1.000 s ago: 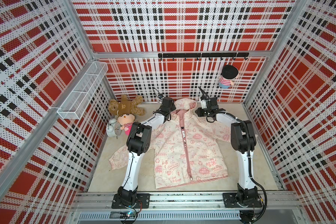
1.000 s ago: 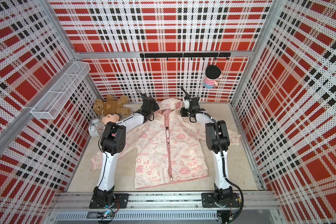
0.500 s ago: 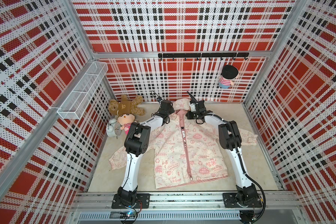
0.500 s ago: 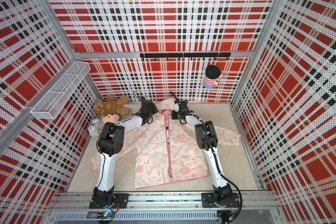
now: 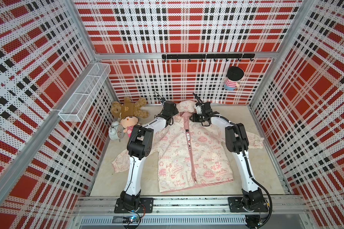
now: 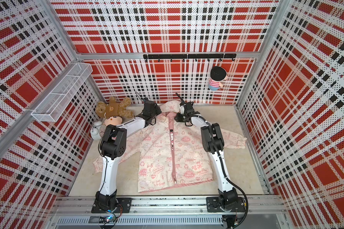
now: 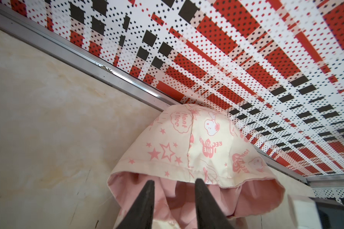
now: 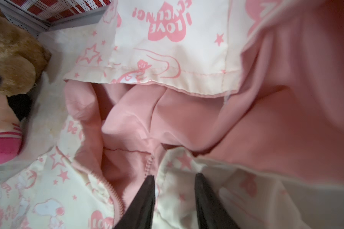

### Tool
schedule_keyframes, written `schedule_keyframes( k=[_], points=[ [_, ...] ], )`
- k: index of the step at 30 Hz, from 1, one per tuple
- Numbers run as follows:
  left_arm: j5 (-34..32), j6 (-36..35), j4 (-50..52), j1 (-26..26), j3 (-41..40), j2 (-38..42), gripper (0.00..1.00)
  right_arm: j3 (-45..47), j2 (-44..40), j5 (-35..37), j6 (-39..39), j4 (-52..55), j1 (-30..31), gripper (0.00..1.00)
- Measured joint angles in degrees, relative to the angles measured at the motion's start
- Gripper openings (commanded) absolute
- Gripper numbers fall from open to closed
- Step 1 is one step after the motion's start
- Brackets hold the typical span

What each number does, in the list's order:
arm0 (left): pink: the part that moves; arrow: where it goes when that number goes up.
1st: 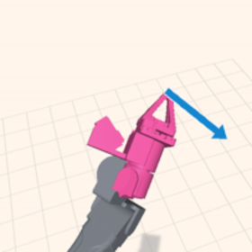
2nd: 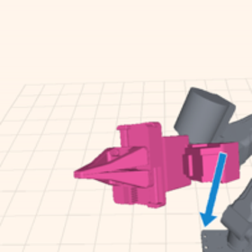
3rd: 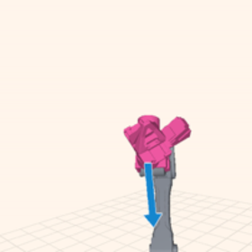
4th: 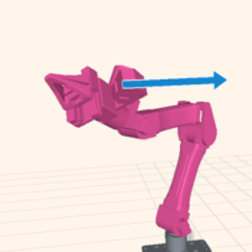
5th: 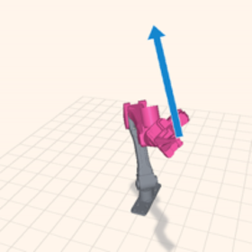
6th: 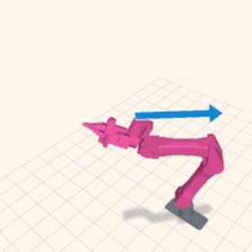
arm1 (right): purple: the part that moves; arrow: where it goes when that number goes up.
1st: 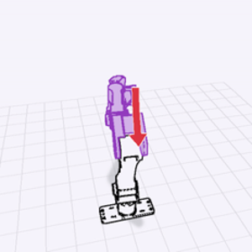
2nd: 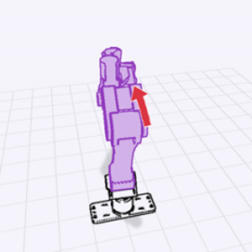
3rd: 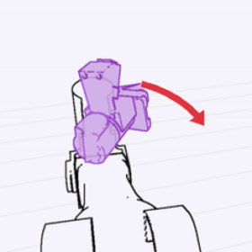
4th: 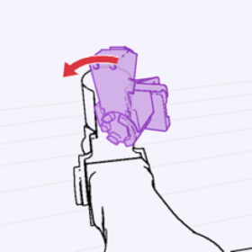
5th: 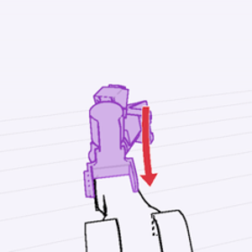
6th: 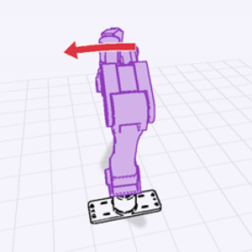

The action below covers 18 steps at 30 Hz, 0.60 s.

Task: Unzip the jacket
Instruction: Smooth out the jacket at the center of the board.

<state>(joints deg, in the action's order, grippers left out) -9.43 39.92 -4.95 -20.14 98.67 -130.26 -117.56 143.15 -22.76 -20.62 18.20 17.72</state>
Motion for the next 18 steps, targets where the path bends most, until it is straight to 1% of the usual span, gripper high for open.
schedule_keyframes(
  k=[4, 9, 11, 14, 18],
  points=[
    [1.14, 0.15, 0.96, 0.17, 2.67, -1.44, 0.39, -2.34, -2.29, -1.22, -0.07, -0.28, -2.34, 0.41],
    [2.82, 0.31, 5.66, 0.13, 14.21, -7.63, 0.38, -4.28, -4.26, -1.92, -0.74, -2.01, -4.63, 0.43],
    [3.82, 0.39, 7.39, 0.07, 18.71, -10.58, 0.37, -4.22, -4.42, -2.16, -1.66, -3.3, -5.18, 0.4],
    [5.07, 1.05, 9.22, -0.09, 22.88, -14.14, 0.36, -4.0, -4.22, -3.61, -4.17, -6.1, -5.11, 0.36],
    [6.73, 2.49, 11.02, -0.2, 27.91, -18.88, 0.33, -9.44, -0.09, -6.67, -10.19, -11.58, -4.81, 0.32]
  ],
)
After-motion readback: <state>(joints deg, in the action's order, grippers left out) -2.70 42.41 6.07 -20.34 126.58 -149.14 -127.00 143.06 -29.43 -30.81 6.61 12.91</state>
